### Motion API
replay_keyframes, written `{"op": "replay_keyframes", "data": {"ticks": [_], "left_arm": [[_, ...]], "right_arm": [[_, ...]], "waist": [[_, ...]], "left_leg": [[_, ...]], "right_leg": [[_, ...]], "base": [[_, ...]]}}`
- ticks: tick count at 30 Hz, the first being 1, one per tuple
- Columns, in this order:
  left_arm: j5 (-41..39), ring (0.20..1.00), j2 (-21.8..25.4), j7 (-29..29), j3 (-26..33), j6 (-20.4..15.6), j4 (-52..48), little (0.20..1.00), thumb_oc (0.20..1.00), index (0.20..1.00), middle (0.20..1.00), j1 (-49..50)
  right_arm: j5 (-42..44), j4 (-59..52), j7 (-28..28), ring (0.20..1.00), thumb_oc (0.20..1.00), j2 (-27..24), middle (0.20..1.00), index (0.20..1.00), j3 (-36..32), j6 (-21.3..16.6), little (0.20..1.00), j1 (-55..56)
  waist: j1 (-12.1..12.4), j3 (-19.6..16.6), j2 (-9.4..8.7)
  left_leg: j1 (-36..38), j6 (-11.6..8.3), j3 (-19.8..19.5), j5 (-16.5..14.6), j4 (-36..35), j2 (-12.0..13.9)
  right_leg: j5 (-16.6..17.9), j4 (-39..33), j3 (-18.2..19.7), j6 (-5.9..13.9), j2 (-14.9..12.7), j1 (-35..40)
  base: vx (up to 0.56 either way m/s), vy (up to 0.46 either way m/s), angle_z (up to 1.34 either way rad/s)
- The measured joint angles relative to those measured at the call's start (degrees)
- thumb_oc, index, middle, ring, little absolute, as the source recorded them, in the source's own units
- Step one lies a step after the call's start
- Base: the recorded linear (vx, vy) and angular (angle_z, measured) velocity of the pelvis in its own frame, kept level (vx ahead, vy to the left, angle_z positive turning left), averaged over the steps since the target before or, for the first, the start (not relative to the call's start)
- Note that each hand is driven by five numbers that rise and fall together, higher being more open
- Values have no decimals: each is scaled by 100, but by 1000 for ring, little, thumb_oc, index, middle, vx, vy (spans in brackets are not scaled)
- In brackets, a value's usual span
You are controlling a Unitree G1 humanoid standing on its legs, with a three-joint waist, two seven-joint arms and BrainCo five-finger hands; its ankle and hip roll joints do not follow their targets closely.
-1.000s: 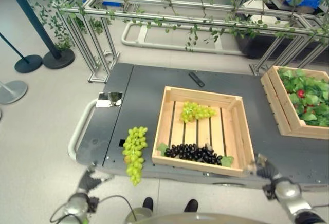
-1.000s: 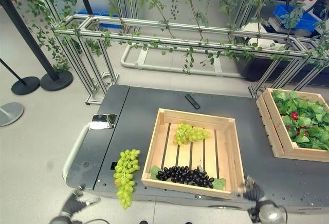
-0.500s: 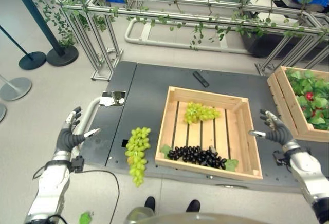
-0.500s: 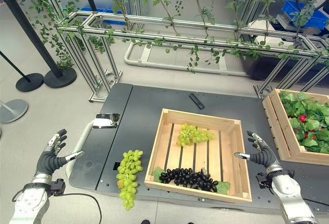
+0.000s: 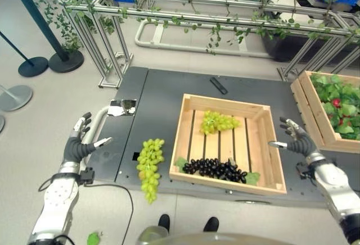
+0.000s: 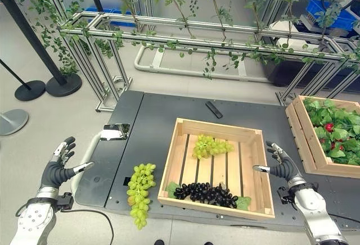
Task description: Pick up the fruits from the basket on one side to the basket on the other side
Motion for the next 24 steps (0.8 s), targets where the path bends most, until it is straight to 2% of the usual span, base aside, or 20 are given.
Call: {"op": "replay_keyframes", "data": {"ticks": [3, 6, 7, 9, 11, 12, 14, 16, 22, 24], "left_arm": [[-71, 1000, 8, 21, -116, -11, 2, 1000, 1000, 1000, 1000, -202], [-180, 1000, 13, 43, -295, -38, -7, 1000, 1000, 1000, 1000, -371], [-203, 1000, 18, 58, -290, -43, -7, 1000, 1000, 1000, 1000, -383], [-251, 1000, 46, 102, -414, -44, -9, 1000, 1000, 1000, 1000, -455], [-282, 1000, 45, 110, -447, -44, -9, 1000, 1000, 1000, 1000, -485], [-294, 1000, 50, 133, -499, -43, 18, 1000, 1000, 1000, 1000, -517], [-296, 1000, 54, 138, -527, -45, 8, 1000, 1000, 1000, 1000, -631], [-336, 1000, 172, 140, -599, -47, -15, 1000, 1000, 1000, 1000, -722], [-407, 1000, 263, 185, -623, -67, -48, 1000, 1000, 1000, 1000, -888], [-408, 1000, 268, 204, -617, -77, -47, 1000, 1000, 1000, 1000, -889]], "right_arm": [[-43, 88, -34, 1000, 1000, -154, 1000, 1000, 294, 26, 1000, -770], [-232, 286, 45, 1000, 1000, -741, 1000, 1000, 1234, 86, 1000, -2037], [-261, 363, 45, 1000, 1000, -786, 1000, 1000, 1324, 85, 1000, -2281], [-362, 907, 99, 1000, 1000, -1097, 1000, 1000, 2184, 116, 1000, -3364], [-423, 1059, 94, 1000, 1000, -1170, 1000, 1000, 2380, 141, 1000, -3731], [-461, 1366, 120, 1000, 1000, -1229, 1000, 1000, 2951, 179, 1000, -4401], [-500, 1419, 202, 1000, 1000, -1244, 1000, 1000, 3119, 189, 1000, -4773], [-555, 1689, 267, 1000, 1000, -1263, 1000, 1000, 3751, 189, 1000, -5404], [-593, 1893, 315, 1000, 1000, -1336, 1000, 1000, 4266, 209, 1000, -6205], [-596, 1888, 340, 1000, 1000, -1345, 1000, 1000, 4406, 210, 1000, -6273]], "waist": [[62, 276, 68], [191, 584, 120], [209, 634, 122], [303, 836, 136], [334, 931, 125], [397, 1079, 148], [520, 1215, 146], [479, 1330, 158], [651, 1529, 209], [621, 1594, 211]], "left_leg": [[-160, 0, -21, 42, 58, -16], [-398, -21, -79, 103, 107, -23], [-460, -23, -109, 122, 116, -22], [-624, -25, -165, 148, 153, -27], [-705, -22, -169, 158, 154, -27], [-778, -18, -197, 166, 186, -36], [-857, -18, -238, 166, 199, -39], [-997, -19, -327, 167, 287, -51], [-1363, -22, -479, 170, 356, -78], [-1405, -22, -524, 170, 399, -83]], "right_leg": [[49, 0, -31, -25, -20, -108], [91, 1, -90, -55, -23, -284], [91, 1, -104, -56, -22, -323], [95, 5, -129, -62, -26, -436], [101, 6, -131, -71, -25, -502], [102, 19, -138, -71, -39, -537], [101, 20, -145, -71, -40, -571], [95, 92, -148, -62, -65, -669], [52, 193, -135, -4, -110, -960], [52, 233, -144, -4, -120, -982]], "base": [[-80, -6, 9], [-43, -20, 14], [-74, -16, 27], [-51, -12, 19], [-27, -16, 10], [-23, -25, 14], [-52, -43, 19], [-41, -35, 21], [20, -50, 15], [-5, -47, 12]]}}
